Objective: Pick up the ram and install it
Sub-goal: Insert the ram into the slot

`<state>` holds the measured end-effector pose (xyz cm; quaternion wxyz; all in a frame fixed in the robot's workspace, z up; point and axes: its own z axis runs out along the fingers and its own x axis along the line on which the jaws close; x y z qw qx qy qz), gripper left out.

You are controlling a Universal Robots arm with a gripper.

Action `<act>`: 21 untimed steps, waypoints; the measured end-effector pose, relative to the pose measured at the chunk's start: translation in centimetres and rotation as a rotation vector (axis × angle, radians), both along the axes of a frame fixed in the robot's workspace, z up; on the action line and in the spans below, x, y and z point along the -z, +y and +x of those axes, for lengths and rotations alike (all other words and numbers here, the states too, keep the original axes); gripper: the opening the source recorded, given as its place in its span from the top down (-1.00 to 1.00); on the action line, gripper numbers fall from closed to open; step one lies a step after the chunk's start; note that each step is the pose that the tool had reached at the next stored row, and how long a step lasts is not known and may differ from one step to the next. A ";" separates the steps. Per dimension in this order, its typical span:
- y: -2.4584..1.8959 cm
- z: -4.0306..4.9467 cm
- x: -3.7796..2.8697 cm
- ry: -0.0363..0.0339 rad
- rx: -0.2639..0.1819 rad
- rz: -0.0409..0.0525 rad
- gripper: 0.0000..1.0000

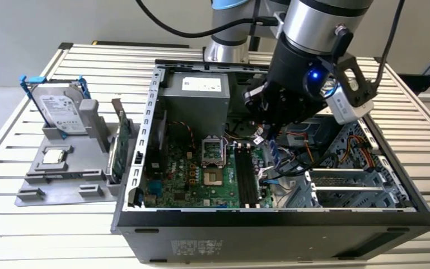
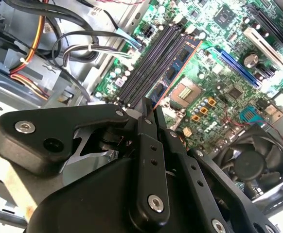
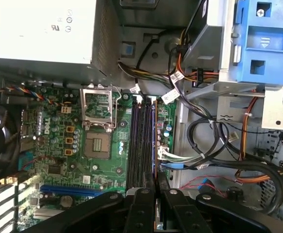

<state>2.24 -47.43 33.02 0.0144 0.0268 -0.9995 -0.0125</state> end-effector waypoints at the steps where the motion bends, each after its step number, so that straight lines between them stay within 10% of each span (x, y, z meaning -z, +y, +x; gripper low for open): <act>1: 0.00 0.00 0.05 -0.0003 0.000 -0.0003 1.00; 21: 0.02 0.00 0.89 -0.0009 0.000 -0.0072 1.00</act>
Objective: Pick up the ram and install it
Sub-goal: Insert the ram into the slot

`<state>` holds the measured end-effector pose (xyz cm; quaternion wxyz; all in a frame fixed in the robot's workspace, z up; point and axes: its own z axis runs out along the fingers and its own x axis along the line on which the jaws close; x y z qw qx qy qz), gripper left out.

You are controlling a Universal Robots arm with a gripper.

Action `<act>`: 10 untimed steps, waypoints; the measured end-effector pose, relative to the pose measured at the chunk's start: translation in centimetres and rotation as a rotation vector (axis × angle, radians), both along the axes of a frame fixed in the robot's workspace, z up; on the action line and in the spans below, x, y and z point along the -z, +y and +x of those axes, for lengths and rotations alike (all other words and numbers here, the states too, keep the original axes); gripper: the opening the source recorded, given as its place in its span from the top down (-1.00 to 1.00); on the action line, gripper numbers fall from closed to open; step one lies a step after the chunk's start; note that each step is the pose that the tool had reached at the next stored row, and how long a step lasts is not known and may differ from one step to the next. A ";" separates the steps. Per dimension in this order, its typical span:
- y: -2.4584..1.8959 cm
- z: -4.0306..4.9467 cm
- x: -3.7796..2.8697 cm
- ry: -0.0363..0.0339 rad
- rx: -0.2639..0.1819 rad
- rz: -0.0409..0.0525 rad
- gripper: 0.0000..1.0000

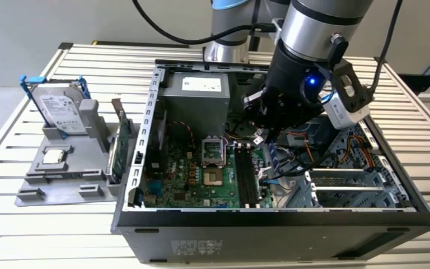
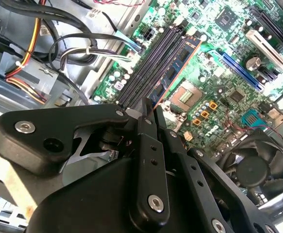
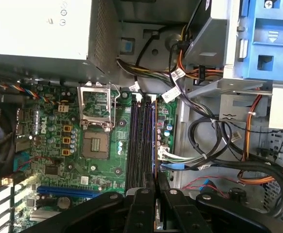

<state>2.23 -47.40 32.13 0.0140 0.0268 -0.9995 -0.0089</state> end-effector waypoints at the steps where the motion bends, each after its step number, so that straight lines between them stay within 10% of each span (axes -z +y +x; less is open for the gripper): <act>1: 0.00 0.00 0.04 0.0000 0.000 0.0000 1.00; 10: 0.00 0.00 0.28 -0.0002 0.000 -0.0007 1.00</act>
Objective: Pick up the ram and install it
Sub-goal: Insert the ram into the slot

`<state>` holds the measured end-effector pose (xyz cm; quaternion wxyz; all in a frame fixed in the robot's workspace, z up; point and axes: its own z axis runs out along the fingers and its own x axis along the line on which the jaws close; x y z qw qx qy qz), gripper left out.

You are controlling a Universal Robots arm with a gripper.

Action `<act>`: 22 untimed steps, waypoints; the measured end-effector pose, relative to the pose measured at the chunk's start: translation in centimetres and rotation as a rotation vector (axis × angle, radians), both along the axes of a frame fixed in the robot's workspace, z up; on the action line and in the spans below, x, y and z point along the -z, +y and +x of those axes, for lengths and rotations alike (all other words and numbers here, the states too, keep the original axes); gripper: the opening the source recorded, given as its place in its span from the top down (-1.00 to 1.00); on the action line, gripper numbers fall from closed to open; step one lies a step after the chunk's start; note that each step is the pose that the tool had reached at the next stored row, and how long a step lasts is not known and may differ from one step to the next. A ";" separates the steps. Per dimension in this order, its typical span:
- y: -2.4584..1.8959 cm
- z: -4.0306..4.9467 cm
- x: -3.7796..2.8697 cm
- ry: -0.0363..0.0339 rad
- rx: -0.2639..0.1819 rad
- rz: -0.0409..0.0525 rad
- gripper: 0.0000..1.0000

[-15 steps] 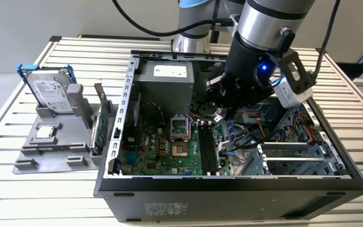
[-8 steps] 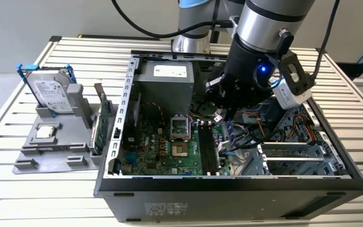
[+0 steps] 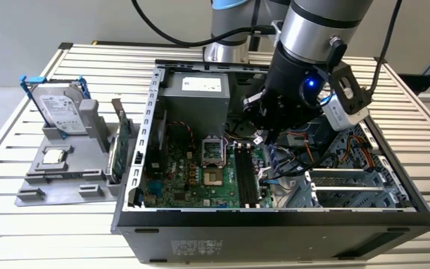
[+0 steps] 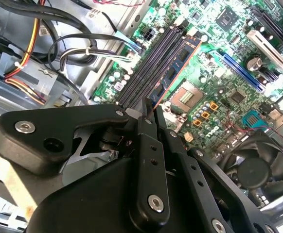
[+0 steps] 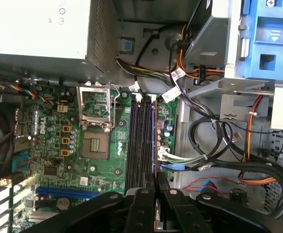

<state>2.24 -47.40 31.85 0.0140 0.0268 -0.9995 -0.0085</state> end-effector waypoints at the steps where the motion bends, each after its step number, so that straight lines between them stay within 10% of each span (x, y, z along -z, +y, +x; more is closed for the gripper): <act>1: 0.00 0.00 0.00 0.0000 0.000 -0.0001 1.00; 22: 0.00 0.00 0.41 -0.0001 0.000 -0.0001 1.00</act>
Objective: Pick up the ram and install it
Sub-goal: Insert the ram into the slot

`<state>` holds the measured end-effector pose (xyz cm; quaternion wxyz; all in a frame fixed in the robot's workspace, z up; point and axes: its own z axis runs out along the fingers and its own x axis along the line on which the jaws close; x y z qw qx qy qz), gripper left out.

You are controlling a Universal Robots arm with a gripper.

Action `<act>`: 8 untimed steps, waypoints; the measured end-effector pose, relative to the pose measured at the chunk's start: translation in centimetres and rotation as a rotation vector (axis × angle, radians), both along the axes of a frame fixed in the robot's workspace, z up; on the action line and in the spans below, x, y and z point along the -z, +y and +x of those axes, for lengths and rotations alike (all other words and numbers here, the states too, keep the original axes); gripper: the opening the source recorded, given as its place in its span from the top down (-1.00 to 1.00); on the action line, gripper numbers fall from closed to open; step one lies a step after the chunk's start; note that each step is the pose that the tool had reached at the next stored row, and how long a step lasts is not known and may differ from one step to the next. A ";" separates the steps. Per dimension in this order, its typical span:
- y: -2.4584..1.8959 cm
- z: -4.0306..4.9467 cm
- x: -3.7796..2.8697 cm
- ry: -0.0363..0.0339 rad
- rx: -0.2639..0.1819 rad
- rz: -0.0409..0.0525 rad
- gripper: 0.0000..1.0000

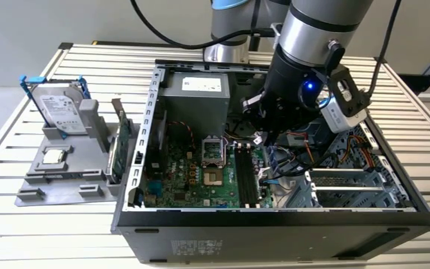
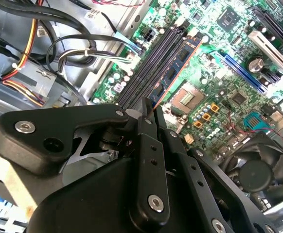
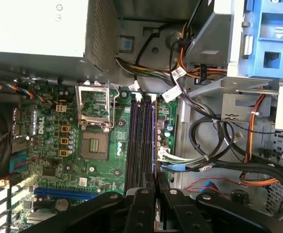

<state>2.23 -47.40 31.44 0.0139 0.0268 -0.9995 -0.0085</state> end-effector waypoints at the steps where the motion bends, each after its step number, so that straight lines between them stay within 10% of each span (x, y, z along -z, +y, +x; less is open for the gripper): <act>1: 0.00 0.00 0.02 0.0000 0.000 -0.0002 1.00; 8: 0.00 0.00 0.21 0.0001 0.014 -0.0013 1.00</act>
